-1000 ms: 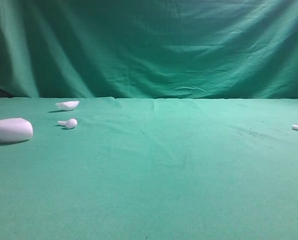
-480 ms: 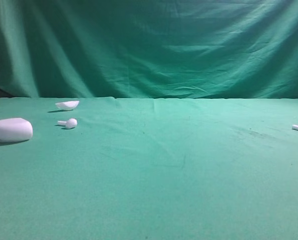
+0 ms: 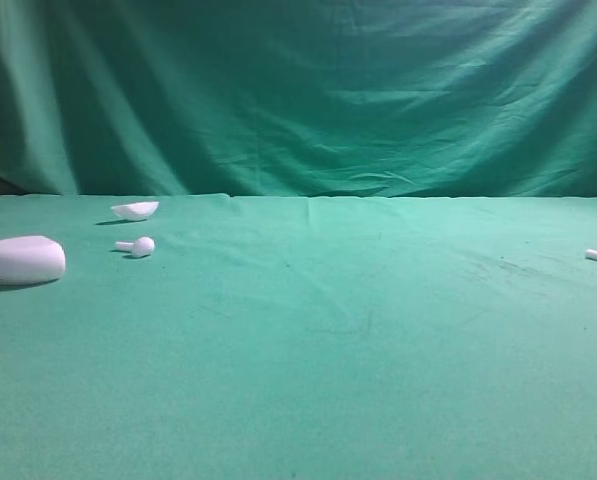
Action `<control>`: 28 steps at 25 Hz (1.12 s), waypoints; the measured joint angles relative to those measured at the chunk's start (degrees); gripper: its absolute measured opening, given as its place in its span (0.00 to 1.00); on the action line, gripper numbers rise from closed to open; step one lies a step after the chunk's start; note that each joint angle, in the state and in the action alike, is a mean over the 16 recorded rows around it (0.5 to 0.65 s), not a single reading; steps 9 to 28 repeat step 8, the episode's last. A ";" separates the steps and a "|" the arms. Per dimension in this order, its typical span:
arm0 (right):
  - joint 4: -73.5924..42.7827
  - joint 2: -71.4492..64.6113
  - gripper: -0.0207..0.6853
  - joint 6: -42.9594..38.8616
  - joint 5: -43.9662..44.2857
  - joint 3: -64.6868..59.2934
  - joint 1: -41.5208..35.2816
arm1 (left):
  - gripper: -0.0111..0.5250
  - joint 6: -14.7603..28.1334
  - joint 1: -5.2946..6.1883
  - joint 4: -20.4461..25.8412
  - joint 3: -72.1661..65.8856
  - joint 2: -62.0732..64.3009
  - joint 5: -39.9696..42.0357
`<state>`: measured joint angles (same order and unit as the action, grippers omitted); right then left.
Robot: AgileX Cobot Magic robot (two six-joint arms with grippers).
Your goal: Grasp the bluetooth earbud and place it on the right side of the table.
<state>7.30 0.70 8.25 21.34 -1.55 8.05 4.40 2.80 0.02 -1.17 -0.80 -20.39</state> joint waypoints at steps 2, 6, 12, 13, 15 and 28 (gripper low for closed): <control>-0.02 0.00 0.03 -0.34 0.67 -0.01 0.00 | 0.02 0.00 0.00 0.01 0.00 0.00 0.00; -0.04 0.00 0.03 -0.55 1.38 -0.01 0.00 | 0.02 0.00 0.00 0.01 0.00 0.00 0.00; -0.05 0.00 0.03 -0.56 1.44 -0.01 0.00 | 0.02 0.00 0.00 0.00 0.00 0.00 0.00; -0.05 0.00 0.03 -0.56 1.44 -0.01 0.00 | 0.02 0.00 0.00 0.00 0.00 0.00 0.00; -0.05 0.00 0.03 -0.56 1.44 -0.01 0.00 | 0.02 0.00 0.00 0.00 0.00 0.00 0.00; -0.05 0.00 0.03 -0.56 1.44 -0.01 0.00 | 0.02 0.00 0.00 0.00 0.00 0.00 0.00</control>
